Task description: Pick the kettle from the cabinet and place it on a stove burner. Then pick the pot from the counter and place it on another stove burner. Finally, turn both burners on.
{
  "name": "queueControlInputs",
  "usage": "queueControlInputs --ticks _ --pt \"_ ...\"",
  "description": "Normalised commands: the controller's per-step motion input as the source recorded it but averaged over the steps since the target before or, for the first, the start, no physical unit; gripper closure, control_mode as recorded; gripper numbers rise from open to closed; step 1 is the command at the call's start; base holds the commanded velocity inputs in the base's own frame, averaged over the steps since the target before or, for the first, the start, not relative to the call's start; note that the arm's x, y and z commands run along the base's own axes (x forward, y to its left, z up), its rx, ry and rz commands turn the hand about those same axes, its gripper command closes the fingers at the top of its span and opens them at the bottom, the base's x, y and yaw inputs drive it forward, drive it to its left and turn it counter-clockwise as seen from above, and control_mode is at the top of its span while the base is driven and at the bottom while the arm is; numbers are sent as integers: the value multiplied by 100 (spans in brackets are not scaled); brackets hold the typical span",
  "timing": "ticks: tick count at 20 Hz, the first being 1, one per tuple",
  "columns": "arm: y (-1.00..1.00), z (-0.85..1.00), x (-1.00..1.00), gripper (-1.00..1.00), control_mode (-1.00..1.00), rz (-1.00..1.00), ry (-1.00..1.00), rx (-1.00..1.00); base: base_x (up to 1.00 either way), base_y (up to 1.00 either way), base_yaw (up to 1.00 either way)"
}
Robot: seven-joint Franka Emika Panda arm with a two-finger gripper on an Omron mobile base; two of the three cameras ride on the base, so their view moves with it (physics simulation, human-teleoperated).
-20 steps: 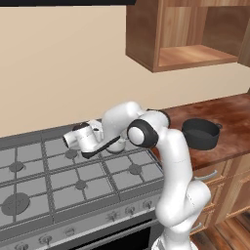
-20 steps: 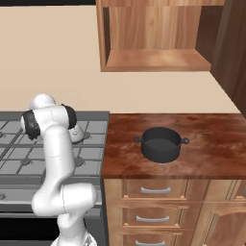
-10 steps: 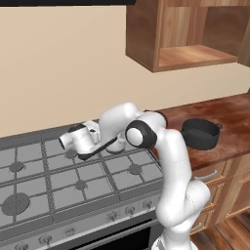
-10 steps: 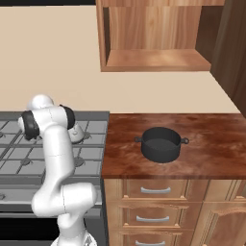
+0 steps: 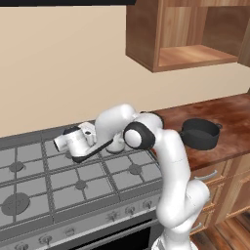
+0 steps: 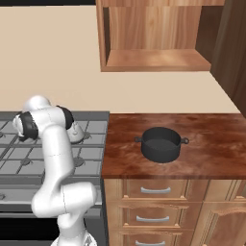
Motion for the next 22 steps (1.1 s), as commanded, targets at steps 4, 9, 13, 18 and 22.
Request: queueControlInputs --ticks 4,9,13,18,22 --pt "12 -9 -24 -100 -100 -2 0 1 0 0 0" --pt "2 -22 -35 -100 -100 0 0 0 0 0 0" --pt "0 -24 -32 -100 -100 0 0 0 0 0 0" --pt "0 -21 -28 -100 -100 -1 0 3 0 0 0" --pt "0 -20 -29 -100 -100 -2 0 7 0 0 0"
